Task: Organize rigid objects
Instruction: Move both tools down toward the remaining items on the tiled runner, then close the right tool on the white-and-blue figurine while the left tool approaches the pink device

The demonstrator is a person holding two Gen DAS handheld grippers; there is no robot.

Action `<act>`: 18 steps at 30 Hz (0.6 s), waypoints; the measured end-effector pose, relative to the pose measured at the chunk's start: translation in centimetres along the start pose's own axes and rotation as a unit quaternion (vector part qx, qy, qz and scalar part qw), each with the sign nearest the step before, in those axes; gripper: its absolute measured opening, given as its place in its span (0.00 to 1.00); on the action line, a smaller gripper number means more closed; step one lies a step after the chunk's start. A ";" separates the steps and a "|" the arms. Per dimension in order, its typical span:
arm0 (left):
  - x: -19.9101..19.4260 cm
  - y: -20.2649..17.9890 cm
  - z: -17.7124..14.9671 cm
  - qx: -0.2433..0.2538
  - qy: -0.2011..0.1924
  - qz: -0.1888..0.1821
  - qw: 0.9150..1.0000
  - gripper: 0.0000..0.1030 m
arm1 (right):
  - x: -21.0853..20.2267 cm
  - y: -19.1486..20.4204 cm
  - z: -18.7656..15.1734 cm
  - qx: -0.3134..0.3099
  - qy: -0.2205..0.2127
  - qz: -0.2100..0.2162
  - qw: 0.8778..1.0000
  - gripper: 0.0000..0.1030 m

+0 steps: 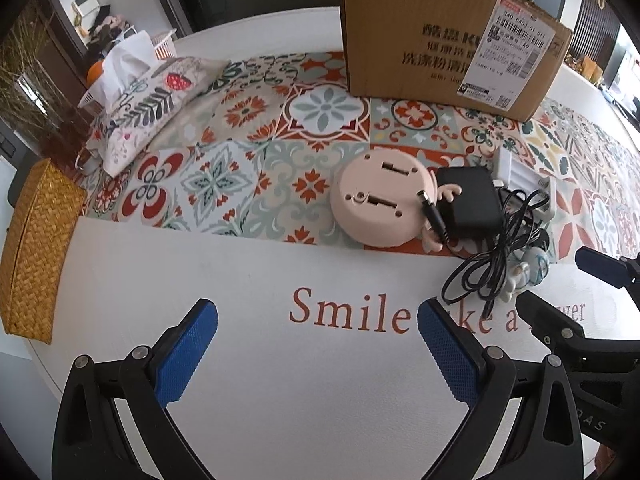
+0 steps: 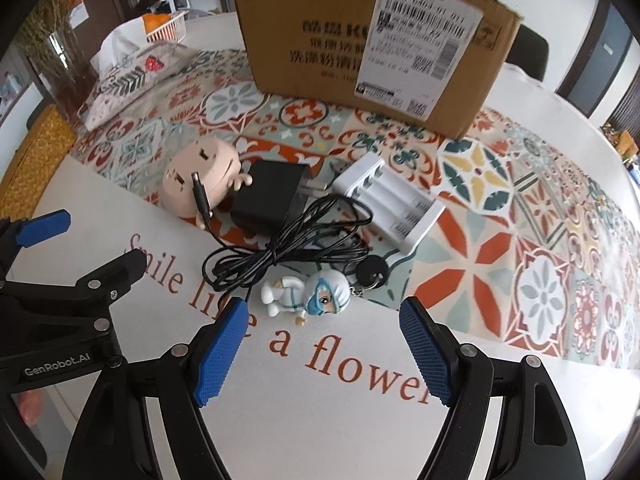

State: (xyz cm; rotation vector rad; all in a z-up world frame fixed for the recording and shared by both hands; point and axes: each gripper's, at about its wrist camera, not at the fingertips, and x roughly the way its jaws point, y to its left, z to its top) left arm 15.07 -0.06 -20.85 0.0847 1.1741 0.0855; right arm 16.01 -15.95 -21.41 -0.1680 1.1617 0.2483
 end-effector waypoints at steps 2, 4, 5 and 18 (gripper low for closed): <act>0.5 0.0 -0.1 0.000 0.004 0.004 1.000 0.99 | 0.6 0.0 0.0 -0.004 0.005 0.002 1.000 0.74; 0.8 0.1 -0.2 -0.003 0.008 0.004 1.000 0.99 | 1.0 0.1 0.0 -0.006 0.008 0.004 1.000 0.72; 0.9 0.2 -0.3 -0.004 0.009 0.005 1.000 0.99 | 1.2 0.1 0.0 -0.007 0.009 0.006 1.000 0.72; 1.7 0.4 -0.3 -0.008 0.013 0.004 1.000 0.98 | 3.3 0.3 0.5 -0.006 0.014 0.018 1.000 0.54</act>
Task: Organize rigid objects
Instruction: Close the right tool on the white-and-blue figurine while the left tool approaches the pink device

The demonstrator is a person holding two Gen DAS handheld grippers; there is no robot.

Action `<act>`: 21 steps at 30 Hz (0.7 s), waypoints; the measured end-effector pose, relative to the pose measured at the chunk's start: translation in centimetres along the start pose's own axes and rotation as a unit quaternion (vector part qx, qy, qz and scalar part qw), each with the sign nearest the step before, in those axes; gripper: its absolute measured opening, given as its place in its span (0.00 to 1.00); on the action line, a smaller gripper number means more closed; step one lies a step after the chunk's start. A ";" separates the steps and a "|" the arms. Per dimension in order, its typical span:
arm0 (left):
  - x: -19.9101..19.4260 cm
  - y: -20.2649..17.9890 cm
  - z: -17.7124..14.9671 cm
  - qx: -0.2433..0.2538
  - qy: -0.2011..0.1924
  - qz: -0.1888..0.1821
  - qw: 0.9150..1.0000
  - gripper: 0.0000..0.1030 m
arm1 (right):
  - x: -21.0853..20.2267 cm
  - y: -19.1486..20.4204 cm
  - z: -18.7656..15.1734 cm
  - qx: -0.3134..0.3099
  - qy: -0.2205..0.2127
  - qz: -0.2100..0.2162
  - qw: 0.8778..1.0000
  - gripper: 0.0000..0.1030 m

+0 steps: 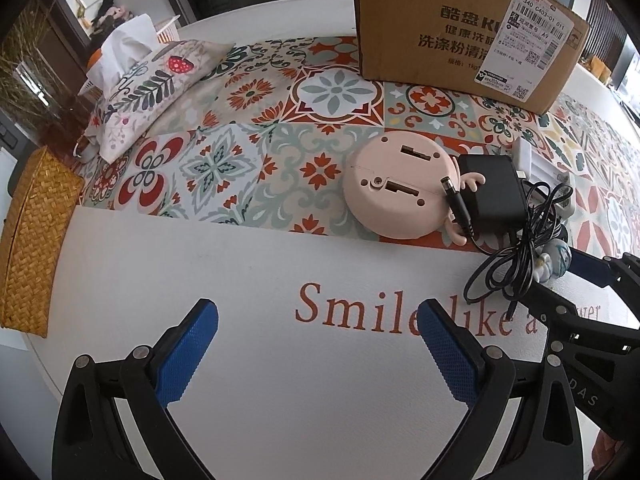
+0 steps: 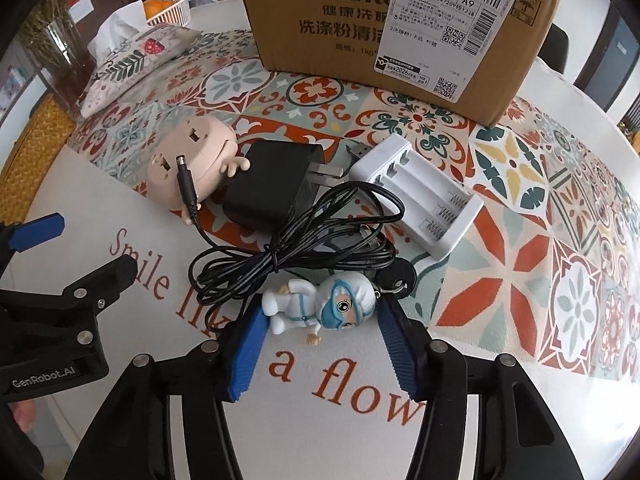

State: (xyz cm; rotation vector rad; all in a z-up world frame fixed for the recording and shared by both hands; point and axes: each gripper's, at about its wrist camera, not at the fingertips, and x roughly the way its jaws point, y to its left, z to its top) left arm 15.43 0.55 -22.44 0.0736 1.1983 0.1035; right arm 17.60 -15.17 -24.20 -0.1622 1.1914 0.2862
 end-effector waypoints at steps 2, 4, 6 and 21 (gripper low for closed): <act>0.0 -0.1 0.0 0.004 -0.001 -0.002 1.000 0.98 | -0.1 -0.1 -0.1 0.004 -0.002 0.003 1.000 0.54; -0.2 -0.3 0.0 0.007 -0.003 -0.007 1.000 0.98 | -0.4 -0.1 -0.4 0.010 -0.006 0.004 1.000 0.54; -0.4 -0.4 0.0 0.010 -0.005 -0.013 1.000 0.98 | -0.9 -0.3 -0.7 0.017 -0.009 0.002 1.000 0.54; -3.3 -1.3 2.7 0.045 -0.051 -0.067 0.995 0.98 | -6.2 -1.4 -0.9 0.102 -0.051 -0.012 0.993 0.54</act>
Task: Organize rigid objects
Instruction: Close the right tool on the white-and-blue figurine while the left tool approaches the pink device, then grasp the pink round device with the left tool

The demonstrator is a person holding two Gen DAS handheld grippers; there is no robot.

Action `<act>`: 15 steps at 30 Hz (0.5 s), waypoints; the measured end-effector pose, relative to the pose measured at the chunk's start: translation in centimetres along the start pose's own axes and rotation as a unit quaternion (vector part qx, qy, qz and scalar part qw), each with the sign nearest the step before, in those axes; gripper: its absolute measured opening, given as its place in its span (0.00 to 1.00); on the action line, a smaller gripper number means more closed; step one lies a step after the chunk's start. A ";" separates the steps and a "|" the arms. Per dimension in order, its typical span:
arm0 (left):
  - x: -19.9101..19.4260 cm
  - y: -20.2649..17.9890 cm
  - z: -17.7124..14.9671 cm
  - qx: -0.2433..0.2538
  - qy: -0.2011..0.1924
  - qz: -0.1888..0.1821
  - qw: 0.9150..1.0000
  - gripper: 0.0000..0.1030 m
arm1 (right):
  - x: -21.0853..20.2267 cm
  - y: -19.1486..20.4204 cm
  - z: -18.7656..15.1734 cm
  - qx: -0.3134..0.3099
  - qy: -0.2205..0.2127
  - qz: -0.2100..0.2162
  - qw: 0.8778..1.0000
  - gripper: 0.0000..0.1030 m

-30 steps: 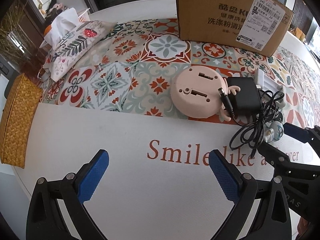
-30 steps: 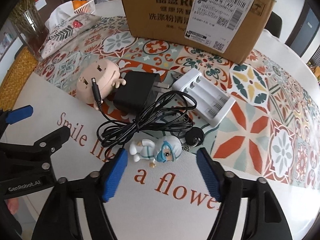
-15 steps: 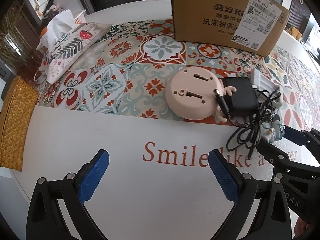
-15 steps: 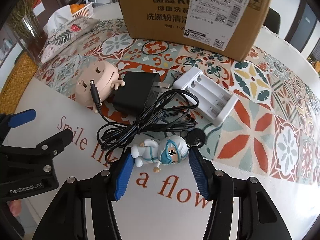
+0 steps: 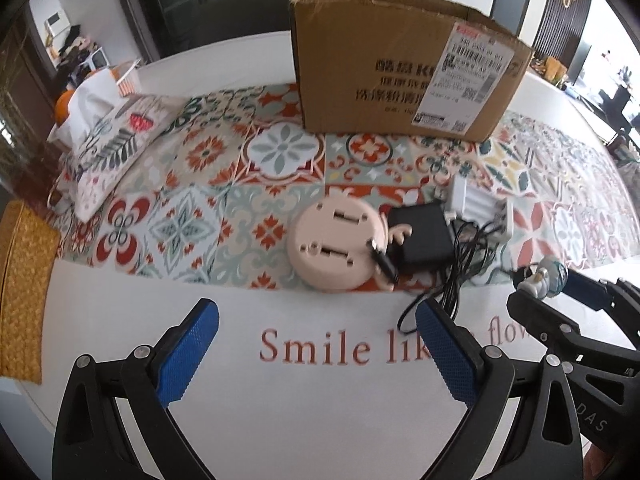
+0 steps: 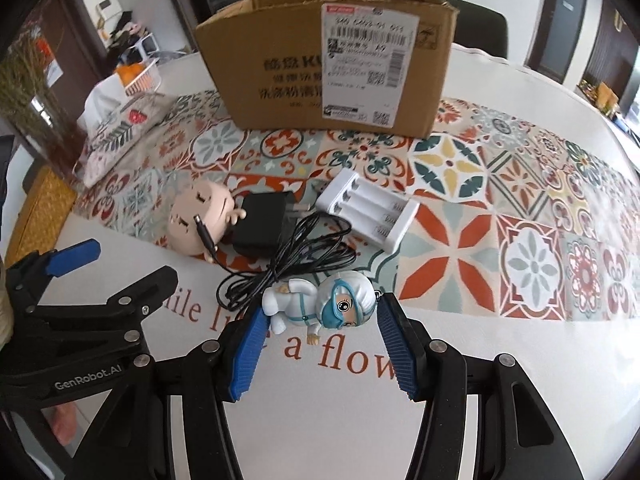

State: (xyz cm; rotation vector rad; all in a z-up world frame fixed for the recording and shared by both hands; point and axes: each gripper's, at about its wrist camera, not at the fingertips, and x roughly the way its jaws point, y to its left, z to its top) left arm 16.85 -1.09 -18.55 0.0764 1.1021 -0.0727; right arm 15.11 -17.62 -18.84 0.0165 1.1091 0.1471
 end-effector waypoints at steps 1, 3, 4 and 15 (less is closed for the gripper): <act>0.0 0.1 0.3 0.002 -0.001 -0.003 1.000 0.98 | -0.1 -0.1 0.2 0.007 0.001 -0.004 1.000 0.54; 0.3 0.1 1.0 0.008 0.001 -0.012 1.000 0.98 | -0.2 -0.3 0.6 0.021 0.000 -0.005 1.000 0.54; 0.5 0.1 1.3 0.010 0.001 -0.018 1.000 0.98 | -0.3 -0.3 0.7 0.025 -0.002 -0.007 1.000 0.54; 3.0 -0.6 3.7 0.039 0.031 -0.029 0.998 0.94 | 1.0 -0.5 2.3 0.055 0.005 -0.002 0.998 0.54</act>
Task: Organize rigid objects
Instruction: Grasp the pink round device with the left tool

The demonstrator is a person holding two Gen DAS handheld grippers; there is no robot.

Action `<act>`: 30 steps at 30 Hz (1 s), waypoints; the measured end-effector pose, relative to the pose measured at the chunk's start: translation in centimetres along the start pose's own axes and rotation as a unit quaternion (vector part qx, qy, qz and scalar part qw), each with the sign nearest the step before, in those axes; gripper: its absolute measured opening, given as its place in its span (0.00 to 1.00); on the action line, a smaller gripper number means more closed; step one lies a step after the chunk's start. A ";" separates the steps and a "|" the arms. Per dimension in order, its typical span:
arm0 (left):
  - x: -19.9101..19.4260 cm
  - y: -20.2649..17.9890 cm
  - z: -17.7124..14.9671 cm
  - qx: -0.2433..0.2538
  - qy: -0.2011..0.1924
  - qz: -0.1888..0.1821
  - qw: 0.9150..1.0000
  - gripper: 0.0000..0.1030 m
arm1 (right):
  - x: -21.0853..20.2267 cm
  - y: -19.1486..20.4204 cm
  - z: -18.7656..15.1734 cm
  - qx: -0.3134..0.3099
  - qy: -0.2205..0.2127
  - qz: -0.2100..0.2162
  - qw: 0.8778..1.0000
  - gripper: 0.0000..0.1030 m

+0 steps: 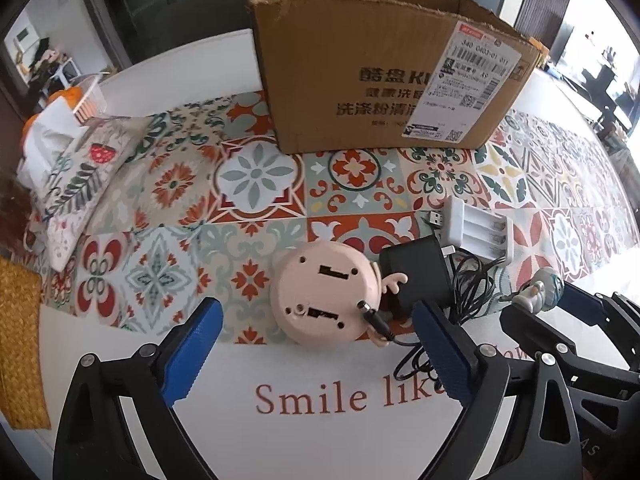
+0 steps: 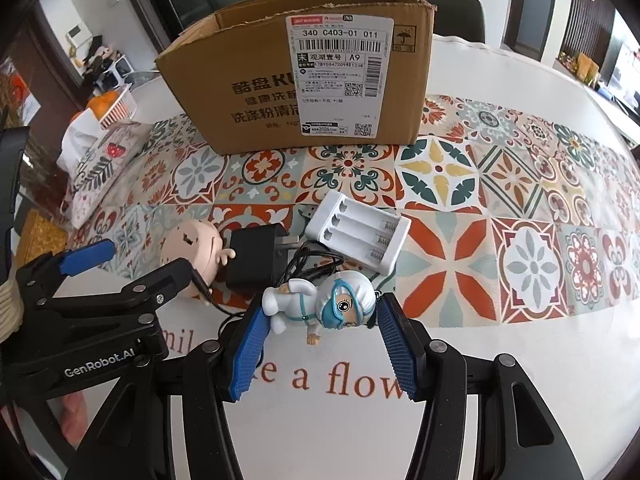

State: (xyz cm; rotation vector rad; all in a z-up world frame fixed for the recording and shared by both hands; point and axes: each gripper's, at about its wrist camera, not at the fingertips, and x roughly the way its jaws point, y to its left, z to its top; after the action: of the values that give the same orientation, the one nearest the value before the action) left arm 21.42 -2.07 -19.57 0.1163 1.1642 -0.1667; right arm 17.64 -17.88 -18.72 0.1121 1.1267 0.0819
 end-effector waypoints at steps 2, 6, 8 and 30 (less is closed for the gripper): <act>0.6 -0.3 0.2 0.009 0.009 0.004 1.000 0.91 | 0.3 -0.1 0.1 0.005 0.003 0.000 1.000 0.54; 1.9 -0.5 0.6 0.020 0.026 0.017 0.999 0.86 | 1.1 -0.5 0.2 0.016 0.017 -0.002 1.000 0.54; 2.4 -0.5 0.7 0.023 0.036 0.021 0.999 0.86 | 1.5 -0.5 0.2 0.017 0.024 -0.003 1.000 0.54; 6.3 -0.6 1.8 0.022 0.067 -0.012 0.997 0.73 | 3.4 -0.1 0.9 0.017 0.044 -0.006 0.999 0.54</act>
State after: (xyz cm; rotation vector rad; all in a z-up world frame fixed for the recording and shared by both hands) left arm 25.39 -3.44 -24.65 0.1539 1.2969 -0.2077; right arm 19.93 -17.57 -21.40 0.1325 1.2162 0.0573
